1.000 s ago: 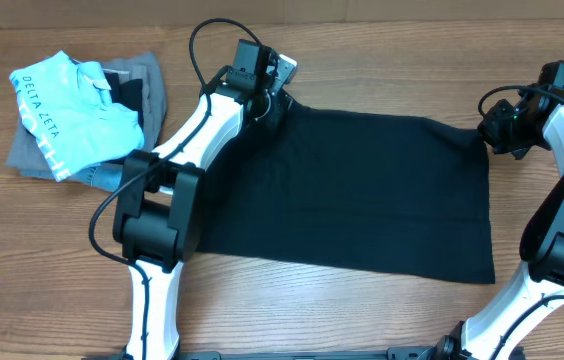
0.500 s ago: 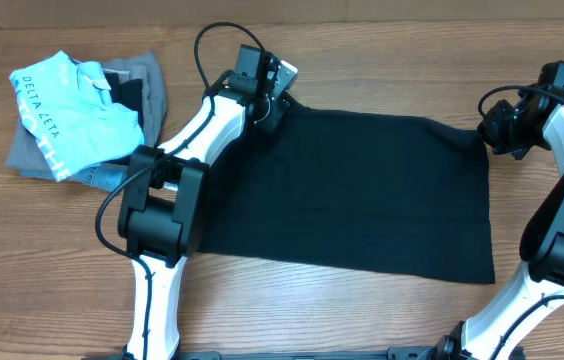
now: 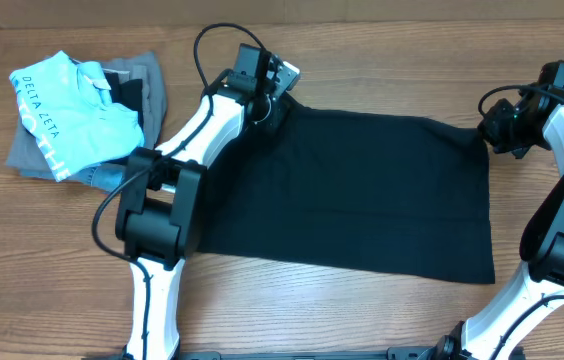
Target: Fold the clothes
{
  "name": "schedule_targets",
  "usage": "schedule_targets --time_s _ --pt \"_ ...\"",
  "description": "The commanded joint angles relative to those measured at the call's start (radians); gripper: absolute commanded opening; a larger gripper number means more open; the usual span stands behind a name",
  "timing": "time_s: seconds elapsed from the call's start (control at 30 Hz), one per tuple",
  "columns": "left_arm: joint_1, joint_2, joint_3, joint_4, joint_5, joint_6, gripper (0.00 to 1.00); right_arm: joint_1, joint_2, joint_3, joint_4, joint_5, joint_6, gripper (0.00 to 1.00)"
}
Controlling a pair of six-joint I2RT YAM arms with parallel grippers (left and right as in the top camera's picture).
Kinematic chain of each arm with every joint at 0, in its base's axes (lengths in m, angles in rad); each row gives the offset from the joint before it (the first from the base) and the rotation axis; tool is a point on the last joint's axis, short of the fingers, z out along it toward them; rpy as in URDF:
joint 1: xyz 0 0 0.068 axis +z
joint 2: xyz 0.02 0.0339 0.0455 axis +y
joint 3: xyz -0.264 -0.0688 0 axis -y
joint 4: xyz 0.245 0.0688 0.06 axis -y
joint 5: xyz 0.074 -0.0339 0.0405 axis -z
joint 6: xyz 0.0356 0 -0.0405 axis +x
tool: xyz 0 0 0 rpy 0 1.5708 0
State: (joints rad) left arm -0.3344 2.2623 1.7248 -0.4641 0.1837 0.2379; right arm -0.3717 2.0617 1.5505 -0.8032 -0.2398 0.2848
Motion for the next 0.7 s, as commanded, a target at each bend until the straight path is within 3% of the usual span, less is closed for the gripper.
schedule_targets --time_s 0.0,0.33,0.67 --pt "-0.002 -0.154 0.026 -0.035 0.019 -0.018 0.04 -0.011 -0.024 0.018 0.023 -0.008 0.003 0.04" --pt "-0.013 -0.256 0.026 -0.239 0.048 -0.104 0.04 -0.025 -0.024 0.018 0.048 -0.009 0.003 0.04" --pt "-0.072 -0.248 0.024 -0.436 0.045 -0.168 0.13 -0.025 -0.024 0.018 0.048 -0.024 0.003 0.04"
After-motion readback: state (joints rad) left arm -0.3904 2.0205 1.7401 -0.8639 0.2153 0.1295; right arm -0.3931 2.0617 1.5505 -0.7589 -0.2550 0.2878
